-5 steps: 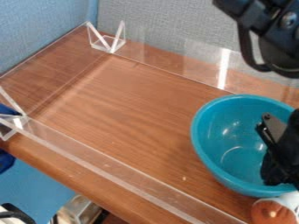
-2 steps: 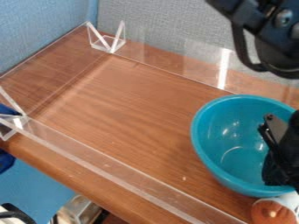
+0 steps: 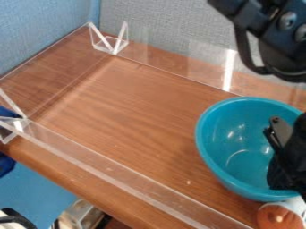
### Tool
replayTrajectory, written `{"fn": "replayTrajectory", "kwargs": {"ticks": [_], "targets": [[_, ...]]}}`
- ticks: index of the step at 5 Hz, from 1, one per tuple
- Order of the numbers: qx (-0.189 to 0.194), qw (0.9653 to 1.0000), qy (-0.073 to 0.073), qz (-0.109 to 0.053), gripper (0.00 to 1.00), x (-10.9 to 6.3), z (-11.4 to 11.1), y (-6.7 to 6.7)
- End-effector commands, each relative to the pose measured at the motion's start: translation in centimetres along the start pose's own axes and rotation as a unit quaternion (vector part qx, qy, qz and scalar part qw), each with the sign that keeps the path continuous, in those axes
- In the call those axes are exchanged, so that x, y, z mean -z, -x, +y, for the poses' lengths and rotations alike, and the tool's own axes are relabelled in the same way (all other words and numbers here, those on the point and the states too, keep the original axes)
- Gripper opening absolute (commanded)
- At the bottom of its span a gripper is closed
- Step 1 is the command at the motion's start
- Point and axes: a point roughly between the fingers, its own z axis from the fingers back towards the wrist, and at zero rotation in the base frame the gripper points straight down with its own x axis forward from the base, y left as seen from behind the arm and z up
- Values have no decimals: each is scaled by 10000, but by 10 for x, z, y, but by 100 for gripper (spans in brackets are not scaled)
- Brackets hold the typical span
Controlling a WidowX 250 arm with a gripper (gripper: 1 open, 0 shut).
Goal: Put the mushroom in the blue bowl
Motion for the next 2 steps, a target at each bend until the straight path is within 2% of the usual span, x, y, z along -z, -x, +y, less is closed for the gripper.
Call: {"fn": "replayTrajectory", "kwargs": {"ticks": [1,2], "targets": [[32,9992,-70,-388,0,-22,2,-8],[79,9991,-90,-399,0,-22,0,-8]]}}
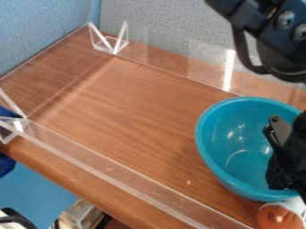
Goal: Put the mushroom in the blue bowl
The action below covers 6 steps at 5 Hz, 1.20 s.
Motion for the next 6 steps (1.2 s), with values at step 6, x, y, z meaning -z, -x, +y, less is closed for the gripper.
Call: {"fn": "replayTrajectory", "kwargs": {"ticks": [6], "targets": [[111,9994,-111,-319,0,-13,9,-6]]}}
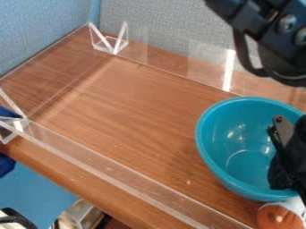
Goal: Put the mushroom in the blue bowl
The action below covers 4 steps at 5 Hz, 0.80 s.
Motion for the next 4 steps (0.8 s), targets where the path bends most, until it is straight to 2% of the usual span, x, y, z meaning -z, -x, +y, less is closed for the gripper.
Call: {"fn": "replayTrajectory", "kwargs": {"ticks": [1,4], "targets": [[-102,9997,-30,-215,0,-9,10,-5],[-88,9998,-28,-157,0,3,22,-7]]}}
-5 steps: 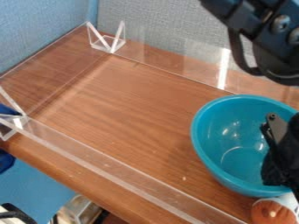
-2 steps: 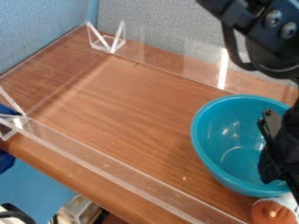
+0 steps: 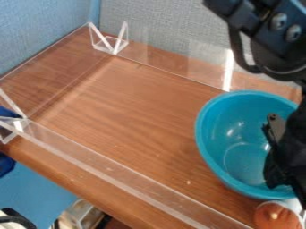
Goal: Put the mushroom in the blue bowl
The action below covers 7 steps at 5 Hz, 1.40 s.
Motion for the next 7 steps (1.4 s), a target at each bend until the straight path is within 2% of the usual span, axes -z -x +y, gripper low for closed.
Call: {"fn": "replayTrajectory", "kwargs": {"ticks": [1,3,7], "targets": [[-15,9998,-41,-206,0,-5,8,-9],[42,9998,-3,-169,0,10,15,-13],[28,9999,-58,-115,0,10,28,-11]]}}
